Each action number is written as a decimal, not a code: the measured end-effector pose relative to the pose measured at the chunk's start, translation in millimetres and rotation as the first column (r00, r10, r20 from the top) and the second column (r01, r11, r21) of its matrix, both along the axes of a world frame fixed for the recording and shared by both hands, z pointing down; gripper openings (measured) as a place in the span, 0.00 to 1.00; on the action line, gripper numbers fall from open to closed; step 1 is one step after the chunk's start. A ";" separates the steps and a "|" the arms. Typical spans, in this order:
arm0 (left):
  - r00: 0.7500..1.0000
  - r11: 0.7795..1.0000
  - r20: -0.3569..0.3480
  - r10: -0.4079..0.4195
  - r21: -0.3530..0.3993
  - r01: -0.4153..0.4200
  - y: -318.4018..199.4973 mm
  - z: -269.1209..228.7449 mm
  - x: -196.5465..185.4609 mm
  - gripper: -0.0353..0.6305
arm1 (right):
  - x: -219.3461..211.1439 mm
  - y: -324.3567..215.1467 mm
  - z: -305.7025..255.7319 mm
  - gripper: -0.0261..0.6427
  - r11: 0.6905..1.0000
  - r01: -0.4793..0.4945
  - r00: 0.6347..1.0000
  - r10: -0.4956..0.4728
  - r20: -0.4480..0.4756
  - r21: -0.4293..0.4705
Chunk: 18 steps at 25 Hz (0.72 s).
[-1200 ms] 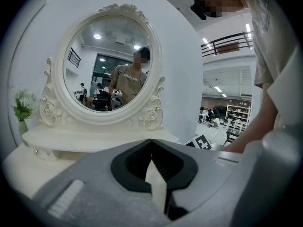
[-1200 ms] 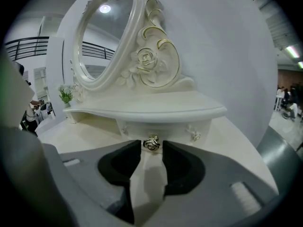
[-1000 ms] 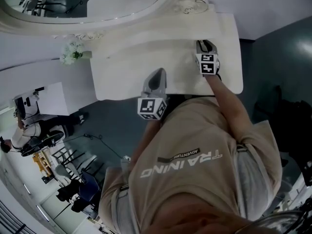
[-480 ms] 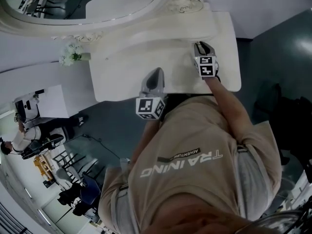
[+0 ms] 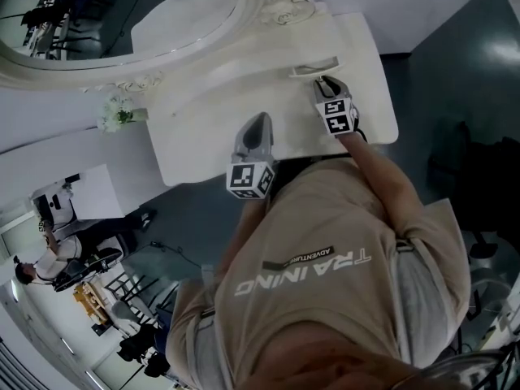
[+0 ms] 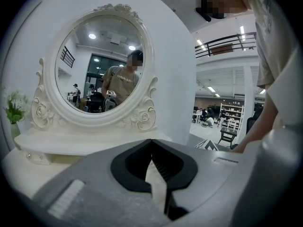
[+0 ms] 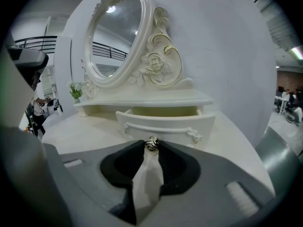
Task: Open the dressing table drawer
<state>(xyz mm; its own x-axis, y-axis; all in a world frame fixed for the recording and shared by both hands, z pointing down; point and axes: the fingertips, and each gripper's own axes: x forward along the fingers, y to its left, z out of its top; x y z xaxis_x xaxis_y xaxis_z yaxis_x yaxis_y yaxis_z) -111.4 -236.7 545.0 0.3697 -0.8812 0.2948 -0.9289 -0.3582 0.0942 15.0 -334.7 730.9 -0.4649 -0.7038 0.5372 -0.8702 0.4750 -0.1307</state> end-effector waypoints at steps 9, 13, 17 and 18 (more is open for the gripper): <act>0.999 1.000 -0.014 -0.030 -0.003 0.030 -2.5 2.9 -8.0 0.06 | -0.9 -2.6 0.0 0.21 0.999 0.044 0.998 -0.043 -0.036 0.028; 0.998 0.999 -0.016 -0.054 -0.008 0.054 0.7 7.9 -13.0 0.06 | 2.4 4.9 -4.0 0.25 0.997 0.073 0.997 -0.073 -0.022 0.021; 0.998 0.998 -0.017 -0.065 -0.004 0.065 4.0 6.8 -16.6 0.06 | 5.7 21.8 -10.6 0.25 0.990 0.141 0.990 -0.140 -0.033 0.017; 0.998 0.998 -0.015 -0.065 -0.001 0.065 3.5 6.0 -17.3 0.06 | 4.3 25.4 -15.1 0.25 0.985 0.168 0.985 -0.167 -0.042 0.026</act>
